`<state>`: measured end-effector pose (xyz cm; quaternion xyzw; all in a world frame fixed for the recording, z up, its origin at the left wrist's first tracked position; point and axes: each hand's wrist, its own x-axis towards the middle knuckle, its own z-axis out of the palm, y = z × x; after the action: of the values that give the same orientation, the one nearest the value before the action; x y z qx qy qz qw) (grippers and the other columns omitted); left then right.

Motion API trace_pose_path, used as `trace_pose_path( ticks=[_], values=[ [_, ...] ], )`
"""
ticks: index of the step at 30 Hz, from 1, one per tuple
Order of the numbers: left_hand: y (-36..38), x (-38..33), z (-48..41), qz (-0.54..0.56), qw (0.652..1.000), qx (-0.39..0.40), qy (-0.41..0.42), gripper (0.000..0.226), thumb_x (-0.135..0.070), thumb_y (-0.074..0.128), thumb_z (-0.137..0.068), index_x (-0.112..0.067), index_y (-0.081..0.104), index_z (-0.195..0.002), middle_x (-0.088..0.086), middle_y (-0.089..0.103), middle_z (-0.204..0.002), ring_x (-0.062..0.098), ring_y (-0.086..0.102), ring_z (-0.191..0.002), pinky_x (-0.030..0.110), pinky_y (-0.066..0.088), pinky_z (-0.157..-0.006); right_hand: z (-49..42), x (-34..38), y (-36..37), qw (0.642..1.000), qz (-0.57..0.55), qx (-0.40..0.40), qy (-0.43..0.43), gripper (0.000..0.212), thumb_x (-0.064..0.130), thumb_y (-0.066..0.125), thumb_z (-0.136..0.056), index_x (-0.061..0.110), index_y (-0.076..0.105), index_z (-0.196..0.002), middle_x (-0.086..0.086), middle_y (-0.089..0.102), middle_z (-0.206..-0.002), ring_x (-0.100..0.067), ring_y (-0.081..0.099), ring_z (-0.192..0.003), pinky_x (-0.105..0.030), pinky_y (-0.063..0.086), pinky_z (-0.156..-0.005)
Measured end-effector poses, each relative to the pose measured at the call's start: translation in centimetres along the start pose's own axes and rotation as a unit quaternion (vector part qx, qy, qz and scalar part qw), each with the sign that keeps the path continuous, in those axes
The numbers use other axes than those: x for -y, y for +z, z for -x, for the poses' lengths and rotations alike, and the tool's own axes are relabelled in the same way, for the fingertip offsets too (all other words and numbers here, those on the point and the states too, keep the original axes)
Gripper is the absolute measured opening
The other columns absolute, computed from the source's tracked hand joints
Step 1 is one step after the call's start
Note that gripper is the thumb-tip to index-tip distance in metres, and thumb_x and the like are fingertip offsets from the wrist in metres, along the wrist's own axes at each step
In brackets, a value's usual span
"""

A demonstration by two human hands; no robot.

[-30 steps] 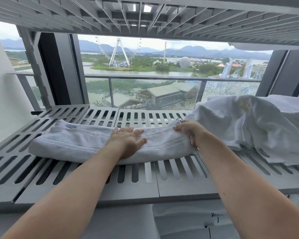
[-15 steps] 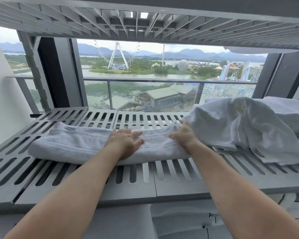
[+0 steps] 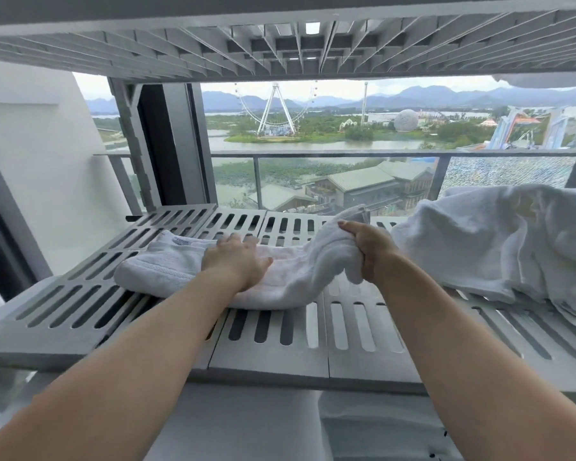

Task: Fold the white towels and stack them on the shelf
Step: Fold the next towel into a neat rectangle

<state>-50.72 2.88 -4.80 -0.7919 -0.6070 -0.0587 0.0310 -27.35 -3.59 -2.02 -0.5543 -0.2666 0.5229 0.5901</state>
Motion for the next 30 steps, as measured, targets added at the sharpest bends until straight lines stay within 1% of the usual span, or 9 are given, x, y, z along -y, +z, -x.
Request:
trace_pose_path(
  ticks=[2,5,8,12,15,18,21,26,30],
  values=[
    [-0.6,2.1,0.1,-0.031,0.998,0.028,-0.04,0.085,-0.081,0.029,-0.086,-0.033,0.025,-0.156,0.009,0.022,-0.166,0.033,0.019,-0.152,0.059,0.018,-0.12,0.5,0.5,2.0,0.999,-0.018,0.011,-0.027,0.021,0.02,0.068,-0.094,-0.001,0.068,-0.092,-0.014,0.071,-0.083,-0.025,0.07,-0.069,-0.033,0.059,-0.067],
    [-0.1,3.1,0.4,-0.029,0.992,0.082,-0.091,0.101,-0.094,0.009,-0.075,-0.039,0.011,-0.159,0.008,0.005,-0.169,0.036,-0.002,-0.154,0.071,-0.009,-0.114,0.9,1.0,5.2,0.995,0.02,-0.03,-0.097,0.028,0.016,0.074,-0.087,-0.003,0.066,-0.107,-0.019,0.073,-0.098,-0.034,0.074,-0.082,-0.046,0.062,-0.074],
    [1.3,3.1,0.4,0.015,0.99,0.114,-0.081,0.094,-0.089,-0.002,-0.078,-0.039,-0.004,-0.158,0.007,-0.011,-0.168,0.036,-0.017,-0.152,0.072,-0.021,-0.109,1.0,1.2,8.8,0.99,0.064,-0.028,-0.126,0.026,0.014,0.075,-0.085,0.001,0.065,-0.104,-0.021,0.072,-0.102,-0.036,0.073,-0.089,-0.053,0.06,-0.08],
    [0.3,7.9,-0.7,0.028,0.997,0.059,-0.037,0.077,-0.068,0.024,-0.095,-0.031,0.004,-0.16,0.007,-0.008,-0.169,0.033,-0.011,-0.154,0.062,-0.007,-0.121,0.2,0.7,14.0,0.975,0.161,-0.027,-0.153,0.014,0.013,0.076,-0.084,0.008,0.064,-0.089,-0.018,0.071,-0.098,-0.031,0.072,-0.088,-0.048,0.06,-0.083],
    [-0.6,13.6,-1.1,0.009,0.999,0.036,-0.032,0.081,-0.067,0.037,-0.093,-0.029,0.014,-0.16,0.008,0.004,-0.169,0.033,0.001,-0.155,0.059,0.0,-0.123,-0.3,-0.1,18.1,0.959,0.233,-0.029,-0.158,0.02,0.011,0.073,-0.081,0.006,0.064,-0.098,-0.017,0.071,-0.1,-0.029,0.071,-0.089,-0.047,0.06,-0.085],
    [-0.5,17.1,-1.6,0.16,0.985,0.059,0.03,0.063,-0.04,0.046,-0.096,-0.021,0.035,-0.154,0.013,0.026,-0.163,0.028,0.023,-0.15,0.047,0.019,-0.123,-0.5,-1.1,22.1,0.937,0.31,-0.023,-0.157,0.034,0.009,0.067,-0.077,0.001,0.06,-0.109,-0.022,0.068,-0.106,-0.035,0.069,-0.096,-0.054,0.058,-0.085],
    [-0.4,18.9,-2.3,0.442,0.894,0.07,0.027,0.048,-0.023,0.042,-0.105,-0.011,0.039,-0.151,0.014,0.036,-0.158,0.028,0.034,-0.145,0.036,0.028,-0.113,-0.8,-2.2,25.6,0.905,0.391,-0.031,-0.164,0.033,0.013,0.062,-0.083,-0.001,0.058,-0.112,-0.024,0.065,-0.109,-0.038,0.066,-0.101,-0.053,0.056,-0.089],
    [-0.1,20.6,-3.3,0.716,0.682,0.134,-0.062,0.063,-0.054,0.034,-0.104,-0.011,0.041,-0.15,0.019,0.034,-0.159,0.034,0.035,-0.146,0.052,0.026,-0.121,-1.0,-3.3,30.2,0.809,0.569,-0.044,-0.14,0.036,0.018,0.054,-0.095,-0.002,0.055,-0.124,-0.02,0.063,-0.11,-0.033,0.064,-0.104,-0.035,0.052,-0.081],
    [-0.2,21.0,-3.4,0.74,0.656,0.135,-0.055,0.076,-0.068,0.021,-0.1,-0.012,0.043,-0.148,0.021,0.03,-0.161,0.034,0.034,-0.146,0.052,0.026,-0.121,-0.9,-4.1,31.9,0.796,0.591,-0.039,-0.124,0.005,0.004,0.062,-0.085,-0.001,0.063,-0.087,-0.016,0.063,-0.078,-0.021,0.054,-0.054,-0.028,0.042,-0.044]
  ],
)
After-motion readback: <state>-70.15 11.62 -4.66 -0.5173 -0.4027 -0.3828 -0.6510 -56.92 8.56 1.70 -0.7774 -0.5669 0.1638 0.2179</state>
